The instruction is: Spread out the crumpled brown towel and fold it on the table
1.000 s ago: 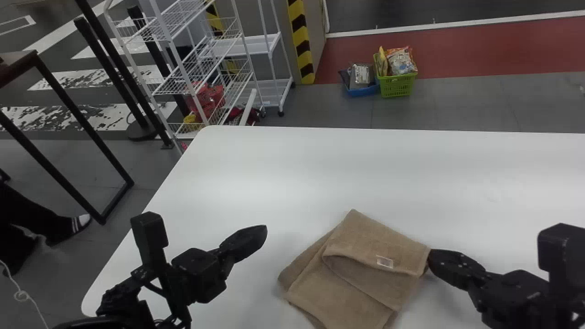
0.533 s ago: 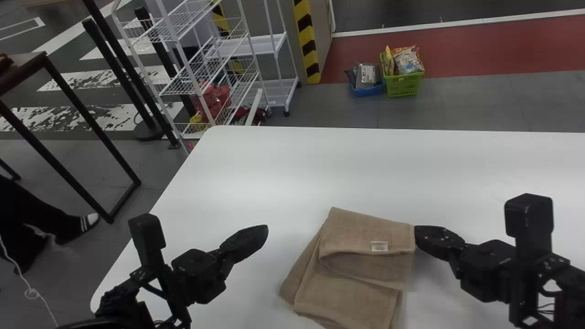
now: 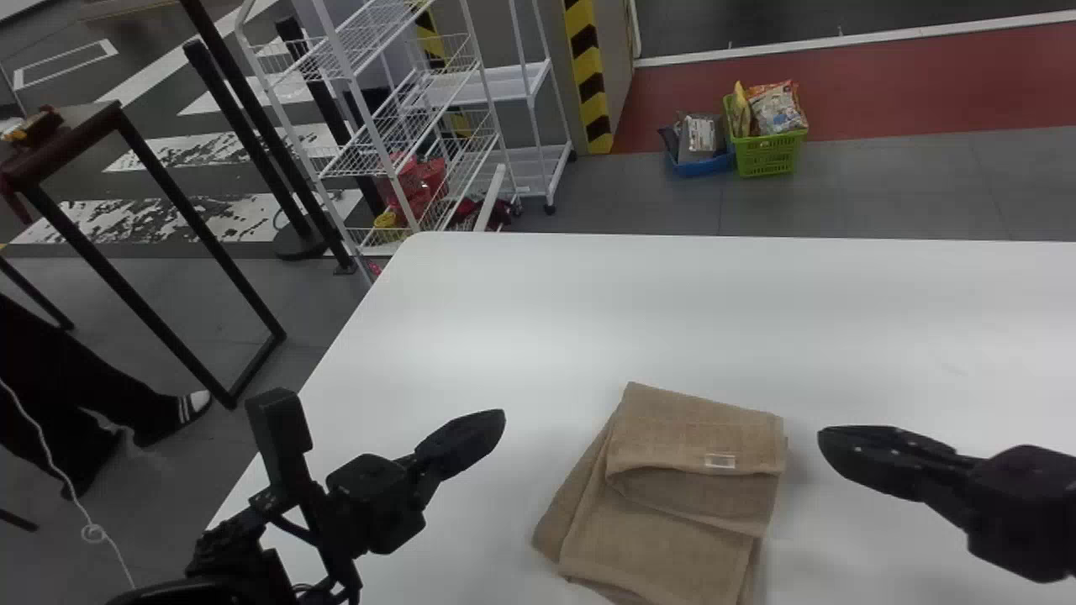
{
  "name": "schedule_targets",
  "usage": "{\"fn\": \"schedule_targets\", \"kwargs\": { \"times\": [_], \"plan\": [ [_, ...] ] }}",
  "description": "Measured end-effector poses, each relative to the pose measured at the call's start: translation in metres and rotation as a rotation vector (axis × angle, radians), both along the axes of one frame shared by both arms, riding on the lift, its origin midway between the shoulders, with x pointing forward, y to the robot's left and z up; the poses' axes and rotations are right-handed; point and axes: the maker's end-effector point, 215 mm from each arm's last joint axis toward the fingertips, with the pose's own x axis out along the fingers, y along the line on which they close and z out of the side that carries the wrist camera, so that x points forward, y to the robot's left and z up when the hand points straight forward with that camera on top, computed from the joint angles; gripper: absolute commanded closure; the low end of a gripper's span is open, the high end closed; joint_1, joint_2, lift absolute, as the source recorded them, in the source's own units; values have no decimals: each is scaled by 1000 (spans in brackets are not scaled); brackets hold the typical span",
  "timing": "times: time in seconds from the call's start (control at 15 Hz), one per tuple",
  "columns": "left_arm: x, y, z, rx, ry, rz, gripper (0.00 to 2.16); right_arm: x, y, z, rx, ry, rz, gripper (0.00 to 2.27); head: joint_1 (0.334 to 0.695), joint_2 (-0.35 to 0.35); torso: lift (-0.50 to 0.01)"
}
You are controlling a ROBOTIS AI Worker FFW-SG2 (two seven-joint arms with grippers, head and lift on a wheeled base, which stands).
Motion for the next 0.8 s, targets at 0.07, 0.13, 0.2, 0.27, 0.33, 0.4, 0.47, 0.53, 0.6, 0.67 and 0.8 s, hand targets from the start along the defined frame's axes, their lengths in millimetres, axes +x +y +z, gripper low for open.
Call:
{"fn": "schedule_targets", "kwargs": {
  "times": [0.07,0.13,0.2,0.27,0.33,0.4,0.47,0.53,0.6,0.67,0.8],
  "plan": [
    [-1,-1,1,-2,6,-2,1946,-12,-5,17,3,37,3,22,695,316,-127],
    [0,-3,3,-5,11,-4,1946,-27,-4,35,11,67,21,26,695,317,-127],
    [0,-6,4,-7,17,-6,1946,-37,0,52,22,89,48,43,695,323,-127],
    [1,-8,5,-7,24,-9,1946,-44,7,69,31,118,81,70,695,327,-127],
    [1,-11,6,-8,32,-11,1943,-46,16,84,29,134,110,73,695,334,-127],
    [0,-12,7,-8,41,-11,1946,-43,25,94,7,122,130,73,695,350,-127],
    [-1,-13,8,-8,50,-9,1946,-43,36,96,-30,112,151,73,695,350,-127],
    [-2,-12,7,-8,57,-6,1943,-44,47,91,-70,116,176,80,695,350,-127],
    [-2,-12,7,-7,60,-4,1943,-44,56,85,-105,123,199,87,695,350,-127],
    [-2,-11,7,-7,62,-2,1943,-45,67,82,-138,125,233,90,695,350,-127],
    [-3,-11,5,-6,70,-1,1946,-35,76,74,-225,113,242,97,695,350,-127]
  ]
}}
